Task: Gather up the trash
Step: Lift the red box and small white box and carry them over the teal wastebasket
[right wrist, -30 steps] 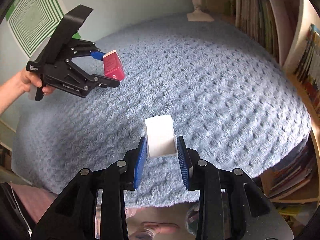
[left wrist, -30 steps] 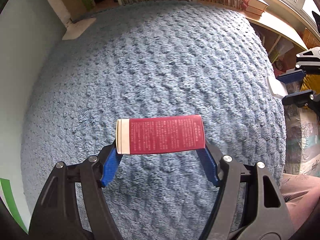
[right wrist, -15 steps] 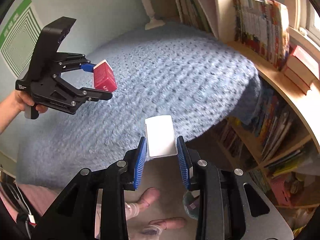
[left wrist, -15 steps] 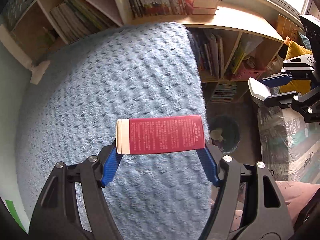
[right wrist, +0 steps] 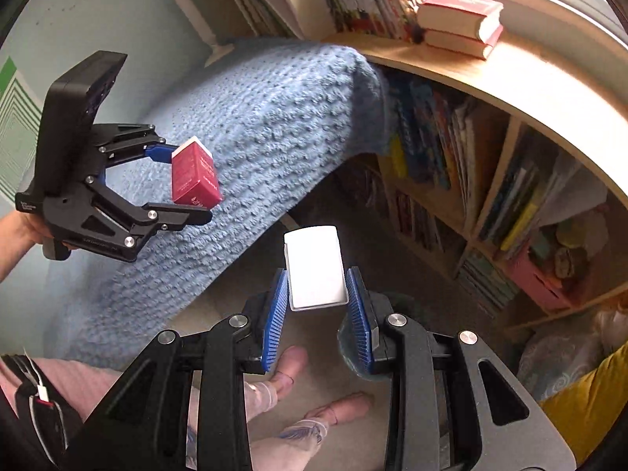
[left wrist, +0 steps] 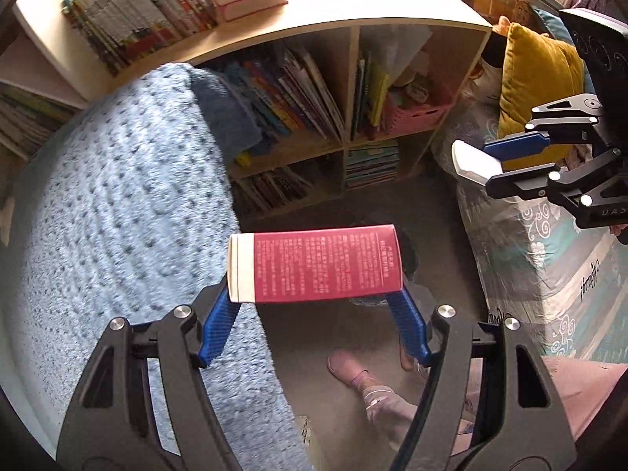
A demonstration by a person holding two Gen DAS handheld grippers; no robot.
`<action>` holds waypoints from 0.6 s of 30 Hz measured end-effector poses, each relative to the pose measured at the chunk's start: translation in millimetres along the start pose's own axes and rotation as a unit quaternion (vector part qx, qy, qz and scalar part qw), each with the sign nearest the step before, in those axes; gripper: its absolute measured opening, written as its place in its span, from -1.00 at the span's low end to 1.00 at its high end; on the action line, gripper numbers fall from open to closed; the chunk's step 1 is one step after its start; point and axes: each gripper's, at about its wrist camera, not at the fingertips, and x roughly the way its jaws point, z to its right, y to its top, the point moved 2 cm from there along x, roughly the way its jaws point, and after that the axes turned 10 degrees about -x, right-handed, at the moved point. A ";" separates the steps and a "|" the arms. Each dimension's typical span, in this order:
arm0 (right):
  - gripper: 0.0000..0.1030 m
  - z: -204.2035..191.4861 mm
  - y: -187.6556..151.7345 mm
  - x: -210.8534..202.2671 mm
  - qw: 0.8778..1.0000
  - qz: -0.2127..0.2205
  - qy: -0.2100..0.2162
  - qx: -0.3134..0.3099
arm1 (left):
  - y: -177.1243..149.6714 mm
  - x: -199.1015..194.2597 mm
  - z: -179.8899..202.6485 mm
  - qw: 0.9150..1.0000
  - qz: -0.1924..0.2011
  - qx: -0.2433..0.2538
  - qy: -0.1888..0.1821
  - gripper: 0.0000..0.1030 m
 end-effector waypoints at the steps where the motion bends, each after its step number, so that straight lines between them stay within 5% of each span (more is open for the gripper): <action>1: -0.38 5.0 -5.8 2.4 1.000 -0.002 0.001 0.009 | 1.6 8.9 8.9 1.000 -0.007 0.003 -0.005 0.31; 18: -0.38 97.6 -133.2 147.6 0.981 -0.075 0.034 0.175 | -14.5 201.3 68.0 0.990 -0.132 0.028 -0.040 0.31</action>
